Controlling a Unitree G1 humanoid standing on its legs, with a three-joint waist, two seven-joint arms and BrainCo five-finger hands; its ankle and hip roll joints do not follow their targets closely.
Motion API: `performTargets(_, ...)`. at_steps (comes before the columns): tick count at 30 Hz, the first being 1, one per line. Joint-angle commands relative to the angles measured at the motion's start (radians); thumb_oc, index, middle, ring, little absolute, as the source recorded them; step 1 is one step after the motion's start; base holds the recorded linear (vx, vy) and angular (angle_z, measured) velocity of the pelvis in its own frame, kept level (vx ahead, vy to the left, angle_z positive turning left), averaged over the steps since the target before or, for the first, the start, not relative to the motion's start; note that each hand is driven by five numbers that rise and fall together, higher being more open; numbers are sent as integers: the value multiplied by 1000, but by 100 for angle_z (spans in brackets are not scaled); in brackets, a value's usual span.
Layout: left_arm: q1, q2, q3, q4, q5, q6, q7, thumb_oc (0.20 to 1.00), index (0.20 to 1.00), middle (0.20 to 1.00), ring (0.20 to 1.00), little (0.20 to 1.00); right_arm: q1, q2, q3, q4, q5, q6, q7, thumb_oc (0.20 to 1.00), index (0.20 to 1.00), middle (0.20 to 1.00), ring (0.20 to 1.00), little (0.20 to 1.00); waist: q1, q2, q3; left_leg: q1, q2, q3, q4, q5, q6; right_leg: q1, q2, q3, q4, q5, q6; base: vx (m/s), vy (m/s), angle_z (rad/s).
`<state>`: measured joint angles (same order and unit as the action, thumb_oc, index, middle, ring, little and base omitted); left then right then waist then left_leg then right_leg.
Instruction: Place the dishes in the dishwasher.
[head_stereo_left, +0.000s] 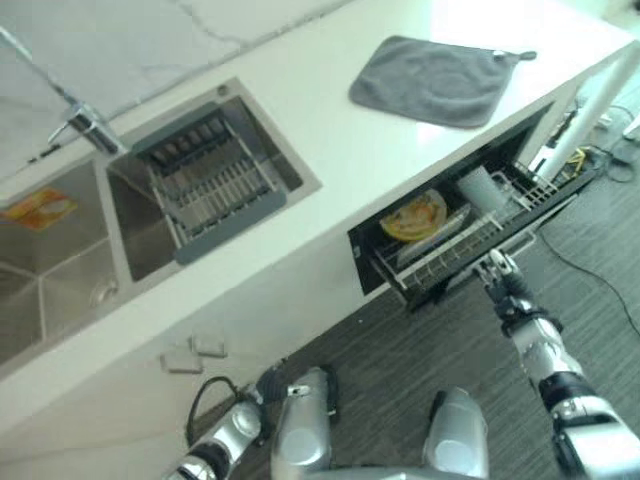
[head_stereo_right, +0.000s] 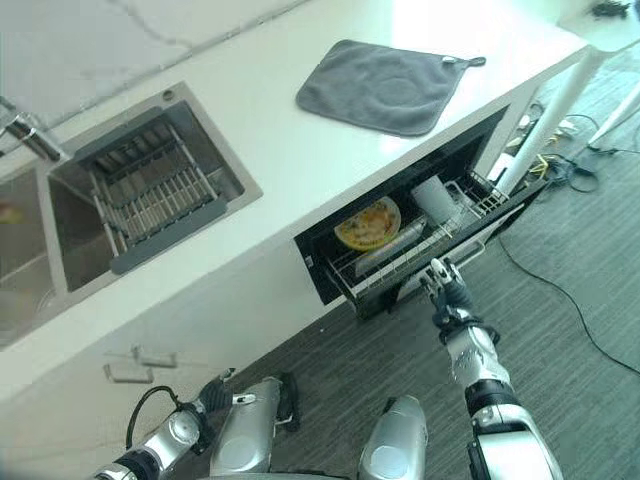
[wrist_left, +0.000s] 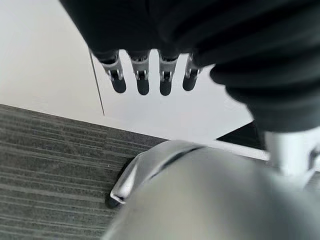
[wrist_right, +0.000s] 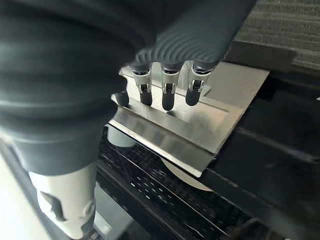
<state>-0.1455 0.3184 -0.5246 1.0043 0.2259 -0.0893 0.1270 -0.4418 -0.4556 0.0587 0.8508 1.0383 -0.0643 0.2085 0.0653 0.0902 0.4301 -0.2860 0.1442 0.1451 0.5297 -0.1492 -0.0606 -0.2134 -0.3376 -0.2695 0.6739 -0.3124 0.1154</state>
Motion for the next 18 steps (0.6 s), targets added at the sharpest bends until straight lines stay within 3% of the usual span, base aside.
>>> performTargets(1,24,72,-80,-23,112,5,-24,1000,1000,1000,1000,1000,-186,33,44,-69,-15,15,215,1000,1000,1000,1000,1000,55,-13,-12,98,-32,-8,-140,21,38,29,50,-19,75,-40,-60,52,65,23)
performTargets(10,5,114,-146,-89,87,-51,-71,1000,1000,1000,1000,1000,-388,-33,82,1,-25,50,258,1000,1000,1000,1000,1000,107,-5,-2,98,-35,-20,-181,51,26,69,49,-53,-7,-9,-51,54,81,17)
performTargets(18,-16,142,-155,-65,63,-48,-120,1000,1000,1000,1000,1000,-597,-103,140,64,28,76,245,1000,1000,1000,1000,1000,178,-28,9,84,-46,-72,-255,92,18,95,77,-67,-116,32,-34,16,35,21)
